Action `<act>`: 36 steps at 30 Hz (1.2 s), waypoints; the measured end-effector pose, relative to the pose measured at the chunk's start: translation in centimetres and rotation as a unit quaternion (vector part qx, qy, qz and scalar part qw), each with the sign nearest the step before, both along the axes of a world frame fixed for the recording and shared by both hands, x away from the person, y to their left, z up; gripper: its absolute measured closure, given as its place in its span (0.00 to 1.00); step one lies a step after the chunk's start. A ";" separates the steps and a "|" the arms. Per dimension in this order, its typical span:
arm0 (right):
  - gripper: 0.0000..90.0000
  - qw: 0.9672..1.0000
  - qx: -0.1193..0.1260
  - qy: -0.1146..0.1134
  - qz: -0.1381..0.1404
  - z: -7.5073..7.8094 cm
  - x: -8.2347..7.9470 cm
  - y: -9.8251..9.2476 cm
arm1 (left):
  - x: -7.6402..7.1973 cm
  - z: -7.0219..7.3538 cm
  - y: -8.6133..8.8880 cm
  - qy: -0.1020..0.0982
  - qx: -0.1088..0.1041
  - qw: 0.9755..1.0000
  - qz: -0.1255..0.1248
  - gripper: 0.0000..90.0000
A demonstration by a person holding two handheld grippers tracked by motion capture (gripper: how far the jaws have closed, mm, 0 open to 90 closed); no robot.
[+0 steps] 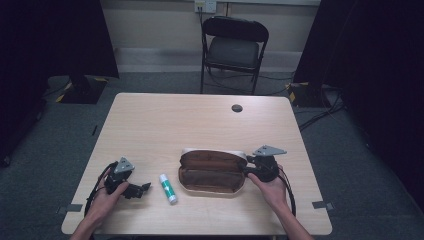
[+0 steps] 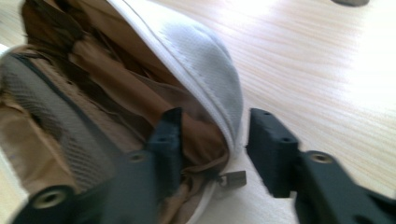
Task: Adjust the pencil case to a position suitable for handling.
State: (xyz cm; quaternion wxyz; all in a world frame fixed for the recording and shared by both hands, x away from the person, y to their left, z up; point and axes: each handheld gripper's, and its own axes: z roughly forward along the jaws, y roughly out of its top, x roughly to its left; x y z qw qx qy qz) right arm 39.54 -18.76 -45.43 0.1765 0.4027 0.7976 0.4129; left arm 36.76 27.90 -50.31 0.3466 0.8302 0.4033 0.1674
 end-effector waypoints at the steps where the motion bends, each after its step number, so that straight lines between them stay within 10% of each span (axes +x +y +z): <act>1: 0.55 1.000 0.000 0.000 0.000 0.0 0.0 0.0 | 0.0 0.0 0.0 0.001 0.002 1.000 0.001 0.00; 20: 0.40 1.000 0.003 0.007 -0.014 -0.7 -3.3 -4.2 | -0.6 1.4 -1.2 0.009 -0.023 0.999 -0.028 0.18; 36: 0.41 0.997 -0.056 0.032 -0.037 -3.9 -3.1 -7.0 | -1.7 3.3 -4.6 -0.033 -0.057 0.991 -0.118 0.32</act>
